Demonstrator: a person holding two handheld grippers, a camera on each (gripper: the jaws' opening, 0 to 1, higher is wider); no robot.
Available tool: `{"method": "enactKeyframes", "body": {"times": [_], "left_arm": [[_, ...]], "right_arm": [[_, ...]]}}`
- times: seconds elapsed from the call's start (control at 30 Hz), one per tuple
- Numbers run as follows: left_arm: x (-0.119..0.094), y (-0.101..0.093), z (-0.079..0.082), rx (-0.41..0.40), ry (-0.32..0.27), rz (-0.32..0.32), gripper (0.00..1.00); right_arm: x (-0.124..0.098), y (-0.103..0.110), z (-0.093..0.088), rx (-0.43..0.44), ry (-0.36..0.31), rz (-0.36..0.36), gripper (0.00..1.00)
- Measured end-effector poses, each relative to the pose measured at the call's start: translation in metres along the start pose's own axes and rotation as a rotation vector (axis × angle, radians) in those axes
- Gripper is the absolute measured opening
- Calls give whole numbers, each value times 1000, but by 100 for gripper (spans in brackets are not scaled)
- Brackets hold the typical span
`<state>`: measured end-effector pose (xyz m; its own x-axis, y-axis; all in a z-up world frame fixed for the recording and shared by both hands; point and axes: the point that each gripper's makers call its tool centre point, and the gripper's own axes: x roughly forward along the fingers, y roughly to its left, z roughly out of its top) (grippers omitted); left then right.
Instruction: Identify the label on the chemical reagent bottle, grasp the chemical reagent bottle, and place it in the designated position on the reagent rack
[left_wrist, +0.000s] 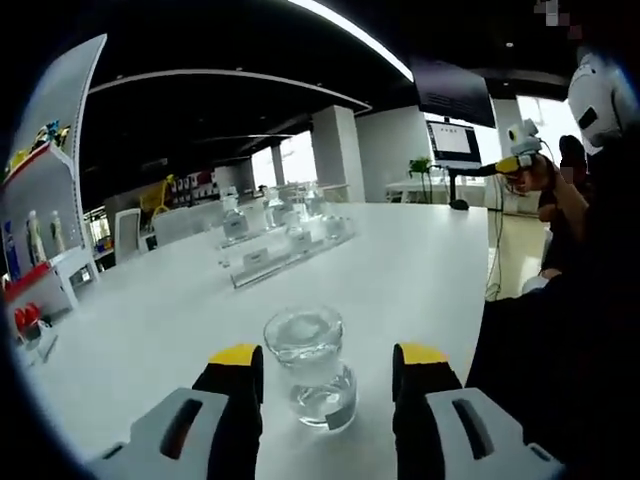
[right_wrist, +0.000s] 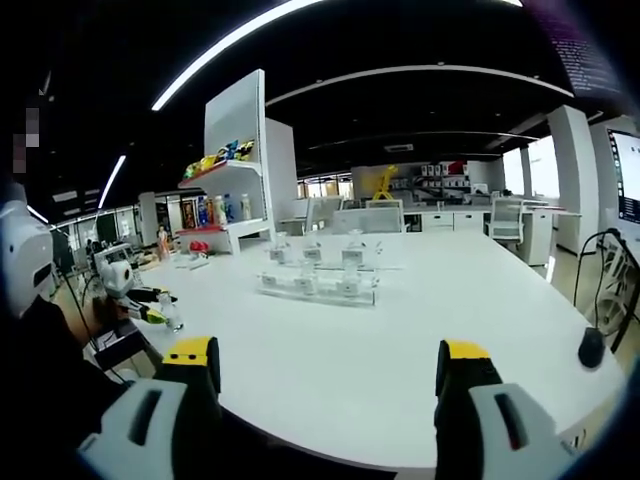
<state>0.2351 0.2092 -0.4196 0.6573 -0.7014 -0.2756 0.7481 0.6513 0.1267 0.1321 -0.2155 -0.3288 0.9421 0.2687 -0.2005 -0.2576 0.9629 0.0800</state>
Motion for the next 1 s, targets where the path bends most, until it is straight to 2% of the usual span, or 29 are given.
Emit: {"method": "enactKeyframes", "body": {"times": [0.07,0.2,0.27,0.43,0.57,0.77,0.9,1.0], "left_arm": [[0,1,2,-9,-14,3,48],[1,5,7,12,-50,30,37],[2,8,5,36,-41,53,33],[2,11,6,36,-61,67,32],[2,13,9,-6,-101,76,30],[1,15,11,-58,-125,83,26],[2,16,11,-55,-136,94,26],[4,14,12,-20,-138,105,25]], "right_arm": [[0,-1,0,1,0,-2,85],[0,-1,-2,4,2,-1,85],[0,0,-3,5,5,1,85],[0,1,-3,9,1,3,85],[0,2,-5,7,6,5,85],[-1,2,-5,8,4,5,85],[0,1,-7,9,7,3,85],[-1,1,-6,9,7,3,85]]}}
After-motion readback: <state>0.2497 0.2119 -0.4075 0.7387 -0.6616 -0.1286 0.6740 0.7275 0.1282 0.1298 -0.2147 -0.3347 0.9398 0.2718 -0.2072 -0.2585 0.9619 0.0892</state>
